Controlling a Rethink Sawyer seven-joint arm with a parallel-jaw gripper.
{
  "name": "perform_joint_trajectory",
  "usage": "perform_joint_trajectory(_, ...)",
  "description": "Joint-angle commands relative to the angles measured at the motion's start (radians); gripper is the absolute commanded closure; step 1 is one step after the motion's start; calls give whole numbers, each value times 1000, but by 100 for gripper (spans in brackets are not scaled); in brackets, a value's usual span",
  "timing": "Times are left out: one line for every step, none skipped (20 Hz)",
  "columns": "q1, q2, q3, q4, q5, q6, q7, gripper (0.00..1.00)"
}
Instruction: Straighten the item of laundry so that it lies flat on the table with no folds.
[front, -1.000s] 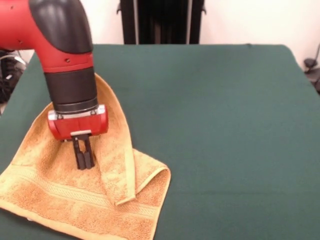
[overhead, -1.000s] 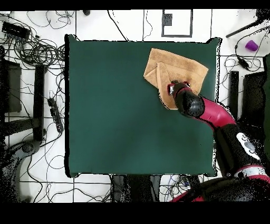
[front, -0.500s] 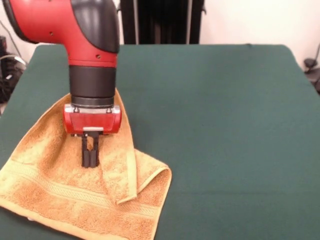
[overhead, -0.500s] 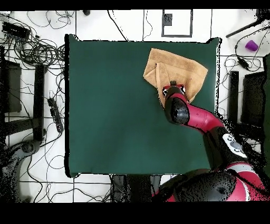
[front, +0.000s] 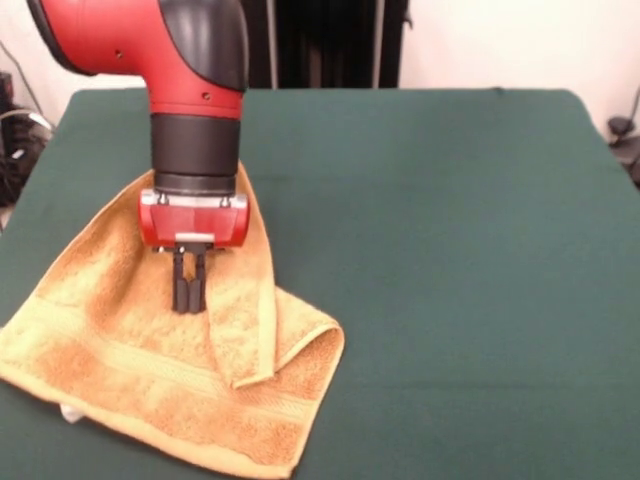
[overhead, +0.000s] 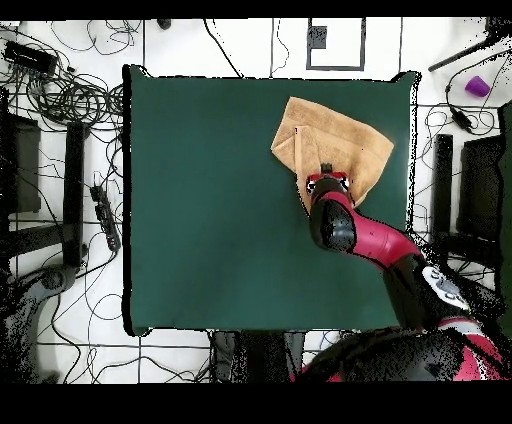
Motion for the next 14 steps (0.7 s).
perform_joint_trajectory(-12,42,50,283,-31,72,240,100)
perform_joint_trajectory(-15,32,47,301,-35,56,243,100)
perform_joint_trajectory(-23,26,50,319,-40,43,247,100)
perform_joint_trajectory(-32,21,54,334,-46,33,247,100)
perform_joint_trajectory(-44,18,59,349,-56,23,245,100)
perform_joint_trajectory(-56,16,65,363,-67,13,242,100)
perform_joint_trajectory(-74,14,76,378,-78,5,240,100)
perform_joint_trajectory(-91,9,89,394,-90,-1,237,100)
perform_joint_trajectory(-91,-3,84,407,-94,-4,234,100)
perform_joint_trajectory(-77,-21,68,417,-92,-4,231,100)
perform_joint_trajectory(-72,-35,62,425,-99,-8,224,100)
perform_joint_trajectory(-80,-42,69,432,-114,-10,211,100)
perform_joint_trajectory(-97,-43,87,432,-135,-1,192,100)
perform_joint_trajectory(-107,-43,96,422,-155,9,172,100)
